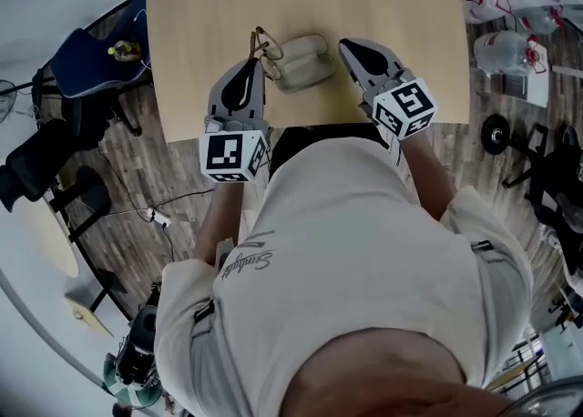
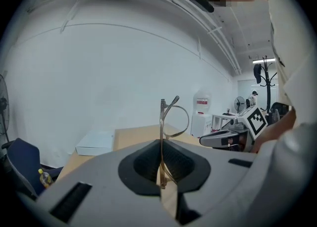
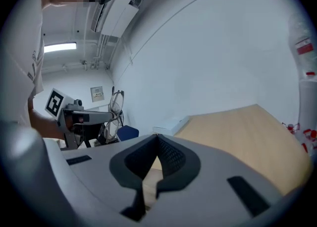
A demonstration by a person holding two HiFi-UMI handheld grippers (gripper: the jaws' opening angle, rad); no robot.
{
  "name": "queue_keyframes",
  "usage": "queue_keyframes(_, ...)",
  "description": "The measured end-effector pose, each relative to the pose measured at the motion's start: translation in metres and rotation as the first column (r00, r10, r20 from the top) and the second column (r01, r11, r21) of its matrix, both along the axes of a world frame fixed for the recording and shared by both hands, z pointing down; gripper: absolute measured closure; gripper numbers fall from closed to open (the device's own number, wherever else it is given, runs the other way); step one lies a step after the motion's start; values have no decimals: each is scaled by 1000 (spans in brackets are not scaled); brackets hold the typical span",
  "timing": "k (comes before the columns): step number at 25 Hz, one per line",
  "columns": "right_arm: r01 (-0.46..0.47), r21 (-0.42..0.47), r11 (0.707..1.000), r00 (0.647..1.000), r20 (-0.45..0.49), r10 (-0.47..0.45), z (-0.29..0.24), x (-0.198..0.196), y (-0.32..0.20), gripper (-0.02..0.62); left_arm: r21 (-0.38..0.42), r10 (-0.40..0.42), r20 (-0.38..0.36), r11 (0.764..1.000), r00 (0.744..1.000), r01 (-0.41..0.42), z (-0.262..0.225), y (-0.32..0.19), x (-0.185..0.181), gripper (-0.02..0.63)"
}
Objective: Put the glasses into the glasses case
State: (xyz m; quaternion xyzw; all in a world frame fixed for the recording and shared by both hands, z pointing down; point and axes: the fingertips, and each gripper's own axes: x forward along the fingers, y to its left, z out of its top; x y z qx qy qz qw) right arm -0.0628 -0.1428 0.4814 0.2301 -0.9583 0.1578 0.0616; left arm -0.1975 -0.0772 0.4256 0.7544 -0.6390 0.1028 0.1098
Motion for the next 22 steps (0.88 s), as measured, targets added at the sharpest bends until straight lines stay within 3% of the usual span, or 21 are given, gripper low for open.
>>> queue_keyframes(5, -20, 36, 999, 997, -74, 23, 15, 18, -4, 598, -4, 52, 30, 999, 998, -52, 4, -18, 13, 584)
queue_keyframes(13, -98, 47, 994, 991, -85, 102, 7, 11, -7, 598, -41, 156, 37, 987, 987, -155, 21, -25, 12, 584)
queue_keyframes(22, -238, -11, 971, 969, -75, 236, 9, 15, 2, 599, -225, 329, 84, 926, 941, -304, 96, -22, 9, 584)
